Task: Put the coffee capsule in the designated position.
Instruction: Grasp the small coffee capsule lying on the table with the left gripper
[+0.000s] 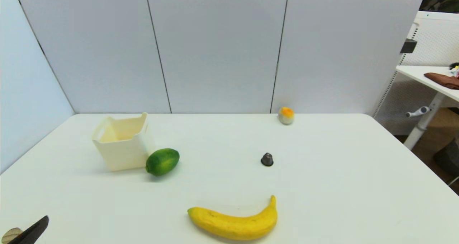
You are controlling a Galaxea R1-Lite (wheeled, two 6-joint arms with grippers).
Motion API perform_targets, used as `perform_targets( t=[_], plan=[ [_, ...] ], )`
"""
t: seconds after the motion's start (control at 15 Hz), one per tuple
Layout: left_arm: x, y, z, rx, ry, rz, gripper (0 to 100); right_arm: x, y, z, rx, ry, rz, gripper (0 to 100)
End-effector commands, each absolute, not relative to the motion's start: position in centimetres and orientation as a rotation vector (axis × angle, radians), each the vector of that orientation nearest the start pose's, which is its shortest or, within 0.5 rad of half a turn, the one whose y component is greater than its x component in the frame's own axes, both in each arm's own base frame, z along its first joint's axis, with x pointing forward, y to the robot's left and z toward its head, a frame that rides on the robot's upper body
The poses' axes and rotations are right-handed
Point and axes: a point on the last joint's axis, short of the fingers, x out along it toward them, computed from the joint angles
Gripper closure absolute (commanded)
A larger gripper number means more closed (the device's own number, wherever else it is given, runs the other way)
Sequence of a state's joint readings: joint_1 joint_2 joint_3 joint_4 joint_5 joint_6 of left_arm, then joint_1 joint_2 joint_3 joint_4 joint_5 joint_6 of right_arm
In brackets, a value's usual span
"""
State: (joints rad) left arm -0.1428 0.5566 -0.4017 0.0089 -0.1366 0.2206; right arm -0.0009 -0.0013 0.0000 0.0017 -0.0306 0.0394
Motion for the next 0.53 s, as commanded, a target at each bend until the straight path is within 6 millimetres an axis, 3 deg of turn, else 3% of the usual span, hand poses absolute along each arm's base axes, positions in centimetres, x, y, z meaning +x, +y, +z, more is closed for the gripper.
perform_targets(
  t=[0.07, 0.27, 0.53],
  plan=[
    [12.7, -5.5, 20.9, 0.349, 0.376, -0.580, 0, -2.3, -0.1, 7.5, 0.040, 0.001, -0.032, 0],
    [17.6, -10.1, 19.8, 0.382, 0.399, -0.705, 0, -2.3, -0.1, 7.5, 0.040, 0.001, -0.031, 0],
    [20.8, -14.2, 18.7, 0.395, 0.366, -0.781, 0, -2.3, -0.1, 7.5, 0.040, 0.001, -0.032, 0]
  ],
)
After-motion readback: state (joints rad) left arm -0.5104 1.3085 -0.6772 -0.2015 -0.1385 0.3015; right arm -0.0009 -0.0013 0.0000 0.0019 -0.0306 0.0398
